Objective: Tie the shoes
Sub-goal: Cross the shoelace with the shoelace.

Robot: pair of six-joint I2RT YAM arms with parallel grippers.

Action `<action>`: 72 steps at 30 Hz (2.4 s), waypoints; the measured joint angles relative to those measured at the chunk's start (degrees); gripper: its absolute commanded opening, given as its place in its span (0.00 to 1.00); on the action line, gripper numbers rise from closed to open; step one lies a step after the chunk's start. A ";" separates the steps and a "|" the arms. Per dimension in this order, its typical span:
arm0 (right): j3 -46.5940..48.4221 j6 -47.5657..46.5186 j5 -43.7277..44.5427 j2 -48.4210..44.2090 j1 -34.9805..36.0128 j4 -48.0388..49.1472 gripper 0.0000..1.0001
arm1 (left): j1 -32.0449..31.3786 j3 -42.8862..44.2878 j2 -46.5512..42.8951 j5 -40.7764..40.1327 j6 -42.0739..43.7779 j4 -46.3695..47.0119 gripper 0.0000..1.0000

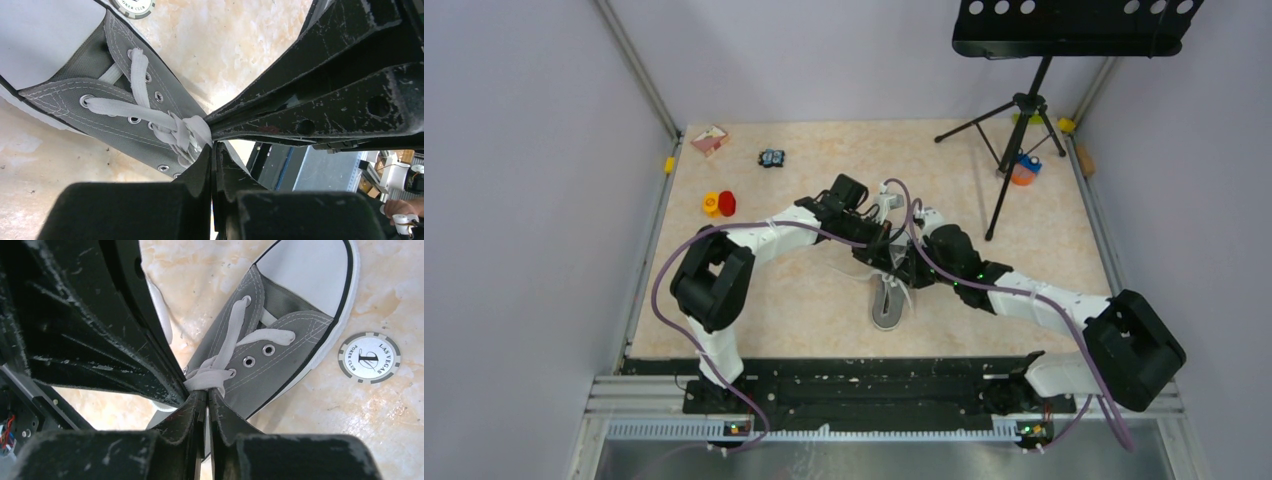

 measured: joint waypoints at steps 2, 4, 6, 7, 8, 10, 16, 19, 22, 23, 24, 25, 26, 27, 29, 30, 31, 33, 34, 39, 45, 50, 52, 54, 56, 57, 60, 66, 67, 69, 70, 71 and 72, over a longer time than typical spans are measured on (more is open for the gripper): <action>0.02 0.22 0.52 0.37 0.00 0.31 0.15 | 0.00 0.00 0.00 0.20 0.02 -0.02 0.00; 0.02 0.39 1.09 1.07 0.00 0.22 0.18 | 0.00 0.00 0.00 0.37 0.02 -0.07 0.00; 0.02 0.50 1.51 1.62 0.00 -0.09 0.21 | 0.00 0.00 0.00 0.39 0.04 -0.13 0.00; 0.02 0.55 1.70 1.68 0.00 -0.22 0.22 | 0.00 0.00 0.00 0.37 0.09 -0.24 0.00; 0.02 0.52 1.99 1.68 0.00 -0.35 0.24 | 0.00 0.00 0.00 0.39 0.17 -0.44 0.00; 0.02 0.52 2.36 1.68 0.00 -0.37 0.25 | 0.00 0.00 0.00 0.39 0.24 -0.87 0.00; 0.02 0.61 2.89 1.68 0.00 -0.37 0.29 | 0.00 0.00 0.00 0.90 0.28 -1.62 0.00; 0.02 0.76 2.86 1.68 0.00 -0.35 0.29 | 0.00 0.00 0.00 1.36 0.35 -1.79 0.00; 0.02 1.01 2.89 1.60 0.00 -0.42 0.29 | 0.00 0.00 -0.02 1.68 0.46 -2.05 0.00; 0.02 1.05 2.97 1.46 0.00 -0.55 0.30 | 0.00 0.00 -0.02 1.75 0.46 -2.10 0.00; 0.02 1.16 3.08 1.22 0.00 -0.76 0.30 | 0.00 0.00 -0.02 1.84 0.48 -2.14 0.00; 0.02 1.31 3.41 0.79 0.00 -1.09 0.30 | 0.00 0.02 -0.02 1.86 0.48 -2.21 0.00; 0.00 1.49 3.69 0.35 0.00 -1.31 0.30 | 0.00 0.09 -0.02 1.86 0.59 -2.43 0.00; -0.02 1.68 4.07 -0.31 0.00 -1.44 0.31 | 0.00 0.20 -0.02 1.88 0.68 -2.67 0.00; -0.02 2.03 4.61 -1.53 0.00 -1.42 0.32 | 0.00 0.70 0.00 1.90 0.85 -3.21 0.00; -0.02 2.12 4.98 -2.29 0.00 -1.44 0.32 | 0.00 0.98 0.00 1.95 0.92 -3.28 0.00; -0.02 2.21 5.16 -2.84 0.00 -1.44 0.32 | 0.00 1.25 -0.02 2.01 1.05 -3.28 0.00; -0.02 2.29 5.38 -3.54 0.00 -1.46 0.33 | 0.00 1.62 -0.02 2.08 1.11 -3.28 0.00; -0.02 2.27 5.42 -3.58 0.00 -1.46 0.33 | 0.00 1.70 -0.02 2.10 1.14 -3.28 0.00; -0.02 1.95 5.38 -3.28 0.00 -2.36 0.35 | 0.00 1.73 -0.02 2.12 1.25 -3.30 0.00; 0.04 1.44 5.14 -1.66 0.00 -2.36 0.35 | 0.00 1.73 -0.02 2.36 1.25 -3.28 0.00; 0.04 2.14 5.44 0.28 0.00 -0.55 0.35 | 0.00 1.73 -0.02 2.91 1.20 -3.23 0.00; 0.04 2.84 5.57 1.16 0.00 0.37 0.35 | 0.00 1.73 -0.02 2.97 1.20 -3.23 0.00; 0.07 3.48 5.57 1.88 0.00 1.18 0.35 | 0.00 1.73 -0.02 3.15 1.20 -3.21 0.00; 0.13 4.02 5.75 2.43 0.00 1.68 0.35 | 0.00 1.73 0.00 3.37 1.20 -3.23 0.00; 0.13 4.33 6.10 2.62 0.00 1.86 0.35 | 0.00 1.73 -0.02 3.41 1.20 -3.21 0.00; 0.13 5.68 7.56 2.80 0.00 2.01 0.35 | 0.00 1.73 0.00 3.80 1.16 -2.78 0.00; -0.44 9.64 10.99 1.70 0.00 2.05 0.34 | 0.07 0.76 -0.02 4.48 1.27 -1.92 0.00; -0.87 10.47 11.43 1.01 0.00 2.21 0.34 | 0.07 0.42 -0.02 4.66 1.29 -1.92 0.00; -2.38 12.24 11.89 -0.74 0.00 3.02 0.34 | 0.07 -0.46 0.00 4.87 1.38 -1.92 0.00; -3.15 13.14 12.00 -1.49 0.00 3.37 0.34 | 0.07 -0.92 0.00 4.94 1.49 -1.95 0.00; -4.09 13.99 12.00 -2.21 0.00 3.82 0.34 | 0.07 -1.29 0.00 5.03 1.53 -1.95 0.00; -4.83 14.69 12.00 -2.62 0.00 4.04 0.34 | 0.07 -1.66 0.00 5.07 1.57 -1.99 0.00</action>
